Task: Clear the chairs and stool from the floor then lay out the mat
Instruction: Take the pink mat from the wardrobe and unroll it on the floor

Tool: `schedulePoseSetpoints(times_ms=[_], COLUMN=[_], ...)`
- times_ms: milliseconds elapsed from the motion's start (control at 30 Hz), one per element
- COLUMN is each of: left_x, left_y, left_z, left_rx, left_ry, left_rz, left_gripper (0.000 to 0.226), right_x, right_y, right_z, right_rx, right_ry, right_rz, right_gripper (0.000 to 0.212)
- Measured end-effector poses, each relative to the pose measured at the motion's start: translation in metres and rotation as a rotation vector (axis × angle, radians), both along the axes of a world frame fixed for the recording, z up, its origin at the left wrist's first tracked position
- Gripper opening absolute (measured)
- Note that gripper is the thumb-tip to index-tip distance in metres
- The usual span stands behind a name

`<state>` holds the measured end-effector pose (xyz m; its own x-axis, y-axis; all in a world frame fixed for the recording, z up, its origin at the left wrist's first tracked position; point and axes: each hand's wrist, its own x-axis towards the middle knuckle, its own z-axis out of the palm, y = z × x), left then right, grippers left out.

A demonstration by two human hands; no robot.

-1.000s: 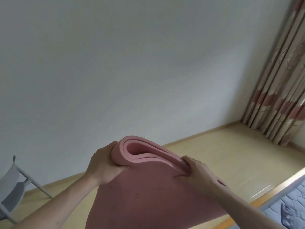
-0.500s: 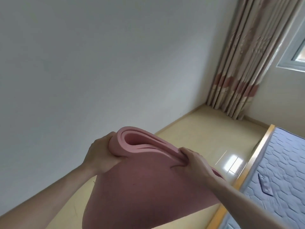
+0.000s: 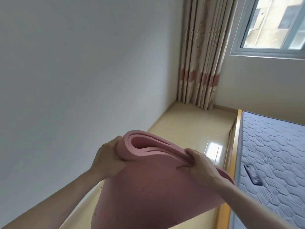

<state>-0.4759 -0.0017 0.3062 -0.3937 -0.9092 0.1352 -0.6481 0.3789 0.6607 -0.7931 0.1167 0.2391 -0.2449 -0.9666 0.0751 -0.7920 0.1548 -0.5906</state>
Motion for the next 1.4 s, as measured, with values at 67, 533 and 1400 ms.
schedulePoseSetpoints(times_ms=[67,533,1400], left_x=[-0.028,-0.171,-0.448], left_y=[-0.044,-0.248,-0.606], left_z=[-0.002,-0.005,-0.056], left_rx=[0.012,-0.002,0.233], left_ry=[-0.008,0.056,0.056], left_rz=[-0.008,-0.11,-0.597], left_gripper=[0.065,0.06,0.082], right_x=[-0.026,-0.154,-0.379], right_y=[-0.037,-0.209,-0.478], right_z=[-0.001,0.009,-0.023], right_rx=[0.005,-0.001,-0.001], right_ry=[-0.02,-0.004,0.161], right_rz=[-0.016,-0.131,-0.4], right_gripper=[0.048,0.049,0.053])
